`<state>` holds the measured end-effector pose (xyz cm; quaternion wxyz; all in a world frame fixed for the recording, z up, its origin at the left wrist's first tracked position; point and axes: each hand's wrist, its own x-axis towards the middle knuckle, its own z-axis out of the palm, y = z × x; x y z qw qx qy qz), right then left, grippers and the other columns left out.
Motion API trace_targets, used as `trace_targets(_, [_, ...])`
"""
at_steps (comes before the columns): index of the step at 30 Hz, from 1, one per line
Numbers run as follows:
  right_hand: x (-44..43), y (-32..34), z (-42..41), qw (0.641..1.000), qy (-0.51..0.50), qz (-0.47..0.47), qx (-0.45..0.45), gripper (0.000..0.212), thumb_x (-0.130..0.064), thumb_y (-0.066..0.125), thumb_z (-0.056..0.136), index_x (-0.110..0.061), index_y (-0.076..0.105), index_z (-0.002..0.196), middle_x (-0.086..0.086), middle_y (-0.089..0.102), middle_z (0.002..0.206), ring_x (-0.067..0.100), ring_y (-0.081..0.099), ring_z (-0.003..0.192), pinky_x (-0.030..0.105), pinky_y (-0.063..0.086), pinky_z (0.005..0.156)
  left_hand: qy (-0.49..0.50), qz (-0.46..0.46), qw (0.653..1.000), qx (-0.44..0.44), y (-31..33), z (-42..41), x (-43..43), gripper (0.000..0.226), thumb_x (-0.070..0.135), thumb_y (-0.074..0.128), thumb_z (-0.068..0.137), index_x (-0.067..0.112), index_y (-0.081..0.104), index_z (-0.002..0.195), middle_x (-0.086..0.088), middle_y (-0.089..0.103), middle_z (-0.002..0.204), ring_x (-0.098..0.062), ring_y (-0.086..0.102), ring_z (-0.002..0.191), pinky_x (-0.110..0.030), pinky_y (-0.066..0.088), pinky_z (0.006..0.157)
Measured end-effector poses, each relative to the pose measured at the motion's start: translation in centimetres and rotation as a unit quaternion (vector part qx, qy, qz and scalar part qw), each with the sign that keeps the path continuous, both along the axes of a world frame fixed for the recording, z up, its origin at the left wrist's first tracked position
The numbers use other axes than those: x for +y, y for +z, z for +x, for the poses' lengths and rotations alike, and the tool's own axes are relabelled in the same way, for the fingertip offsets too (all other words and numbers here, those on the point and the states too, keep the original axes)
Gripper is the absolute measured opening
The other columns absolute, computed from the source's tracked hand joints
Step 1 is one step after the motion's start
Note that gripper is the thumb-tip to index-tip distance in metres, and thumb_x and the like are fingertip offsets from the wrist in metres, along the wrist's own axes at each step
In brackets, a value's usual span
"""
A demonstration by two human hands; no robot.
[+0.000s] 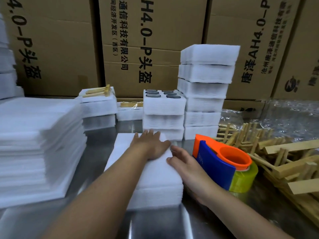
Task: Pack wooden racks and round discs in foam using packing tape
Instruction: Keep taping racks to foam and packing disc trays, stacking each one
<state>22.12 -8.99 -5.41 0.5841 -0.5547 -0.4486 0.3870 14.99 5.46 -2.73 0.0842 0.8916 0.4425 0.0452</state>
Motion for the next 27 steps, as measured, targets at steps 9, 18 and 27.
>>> trace_targets(9, [0.1,7.1,7.6,0.793,-0.384,0.132,-0.454,0.021,-0.021,0.057,0.086,-0.024,0.07,0.102,0.001,0.068,0.104,0.016,0.063,0.09,0.027,0.047,0.07,-0.002,0.0,1.0,-0.008,0.0,-0.3,-0.2,0.069,0.059,0.02,0.093,0.023,0.009,0.151,-0.001,0.001,0.16,-0.017,-0.003,0.146,-0.043,-0.002,0.116])
trace_targets(18, [0.8,5.8,15.4,0.731,-0.437,-0.233,-0.469,0.029,-0.004,0.057,0.085,-0.001,0.064,0.113,0.025,0.061,0.115,0.039,0.057,0.107,0.035,0.045,0.077,-0.008,-0.003,1.0,-0.013,0.1,-0.4,-0.4,0.069,0.057,0.022,0.094,0.021,0.009,0.151,-0.001,0.001,0.16,-0.018,-0.003,0.146,-0.042,-0.003,0.116])
trace_targets(27, [1.2,4.3,14.6,0.762,-0.441,-0.041,-0.473,0.024,-0.007,0.058,0.09,-0.004,0.069,0.111,0.022,0.07,0.1,0.037,0.064,0.094,0.043,0.05,0.089,-0.01,-0.009,0.999,-0.029,0.3,-0.6,-0.3,0.068,0.057,0.025,0.094,0.021,0.013,0.151,-0.001,0.005,0.159,-0.017,0.0,0.146,-0.041,-0.002,0.116])
